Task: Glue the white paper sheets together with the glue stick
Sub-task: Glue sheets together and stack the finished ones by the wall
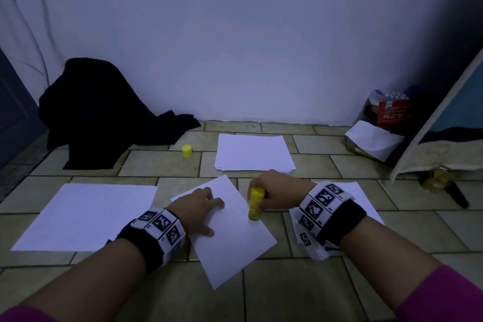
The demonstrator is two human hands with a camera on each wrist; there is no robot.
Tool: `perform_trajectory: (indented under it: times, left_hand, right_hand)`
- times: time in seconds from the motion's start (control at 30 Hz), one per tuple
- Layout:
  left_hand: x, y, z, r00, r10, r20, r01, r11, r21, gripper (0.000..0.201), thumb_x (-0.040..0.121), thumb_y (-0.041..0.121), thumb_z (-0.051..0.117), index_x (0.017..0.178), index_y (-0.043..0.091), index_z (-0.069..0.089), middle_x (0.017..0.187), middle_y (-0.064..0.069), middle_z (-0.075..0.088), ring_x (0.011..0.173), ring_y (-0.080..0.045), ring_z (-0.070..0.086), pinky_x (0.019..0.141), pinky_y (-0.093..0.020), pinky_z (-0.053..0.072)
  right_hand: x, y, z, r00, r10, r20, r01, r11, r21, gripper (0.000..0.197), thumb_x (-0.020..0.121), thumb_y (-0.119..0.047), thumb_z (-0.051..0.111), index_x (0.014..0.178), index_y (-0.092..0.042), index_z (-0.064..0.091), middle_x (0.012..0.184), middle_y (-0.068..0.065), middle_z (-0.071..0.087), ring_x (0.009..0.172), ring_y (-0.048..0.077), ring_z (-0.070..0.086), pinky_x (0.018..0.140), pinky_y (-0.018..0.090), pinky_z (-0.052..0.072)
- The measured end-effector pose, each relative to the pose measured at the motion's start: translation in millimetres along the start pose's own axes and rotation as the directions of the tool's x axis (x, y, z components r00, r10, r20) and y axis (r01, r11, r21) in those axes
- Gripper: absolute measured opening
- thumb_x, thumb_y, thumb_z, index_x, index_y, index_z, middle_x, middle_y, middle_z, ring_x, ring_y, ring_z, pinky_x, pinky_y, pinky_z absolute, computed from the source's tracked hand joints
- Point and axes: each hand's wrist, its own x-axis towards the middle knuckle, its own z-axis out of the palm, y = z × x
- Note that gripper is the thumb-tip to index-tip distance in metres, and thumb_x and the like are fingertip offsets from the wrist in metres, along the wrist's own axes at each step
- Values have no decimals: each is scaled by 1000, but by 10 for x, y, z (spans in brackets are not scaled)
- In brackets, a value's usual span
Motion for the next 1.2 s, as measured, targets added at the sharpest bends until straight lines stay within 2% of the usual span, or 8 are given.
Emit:
perform_trajectory:
  times: [0.17,0.3,0.47,0.6,0.7,0.8,0.93,1.2]
  left_hand:
    - [11,-27,-35,999,26,25,-26,999,29,63,92,29,61,147,31,29,145,-4,29,132,-22,34,100,-30,38]
    - [-24,-51,-21,1000,3,17,-4,999,37,62,89,34,63,143,30,32,141,-4,32,127,-23,39,98,-33,43]
    - [-108,-28,-1,997,-73,-33,75,995,58,67,81,55,64,135,23,39,134,-4,34,115,-22,48,88,-33,47]
    - [-123,34,46,992,57,-111,-57,998,8,69,82,45,65,141,26,33,147,1,19,127,-19,35,95,-31,45]
    - [-106,62,39,990,127,-66,-126,992,23,63,89,38,59,144,36,29,147,3,25,129,-18,34,96,-32,42]
    - [-81,32,15,996,75,-48,-72,996,61,62,91,47,54,146,33,29,141,-2,31,128,-20,34,98,-37,42]
    - [-54,-10,5,996,50,-70,-48,998,30,65,90,49,56,146,27,31,147,0,25,133,-18,30,101,-36,41]
    - [11,-23,7,996,78,-51,-76,997,24,66,91,45,57,147,20,30,151,1,29,134,-18,32,104,-34,39]
  right_hand:
    - [-160,47,3,995,-8,100,14,998,-65,33,82,-21,72,113,-12,65,108,3,66,93,14,58,78,26,47]
    - [-172,80,-25,987,8,162,7,996,-92,29,80,-20,73,107,-9,66,100,7,70,89,20,64,77,30,52]
    - [-69,183,-164,979,120,-165,-100,987,127,22,79,-17,73,98,-6,66,89,8,69,76,19,65,72,36,57]
    - [90,192,-168,928,202,-314,-103,946,306,22,79,-13,73,97,-3,65,87,9,67,68,19,64,69,34,55]
    - [222,185,-118,903,255,-346,-112,917,383,20,77,-11,74,94,-3,65,85,8,64,63,15,59,64,29,53]
    - [360,185,-60,873,316,-371,-138,891,432,20,76,-11,72,94,-2,66,90,12,66,73,20,60,67,31,54]
    - [500,114,-14,847,359,-393,-165,879,447,26,79,-13,69,102,0,66,103,14,67,95,25,61,79,33,52]
    - [665,-75,-41,893,309,-327,-217,933,287,32,85,-13,65,114,0,63,117,15,63,111,27,56,87,29,47]
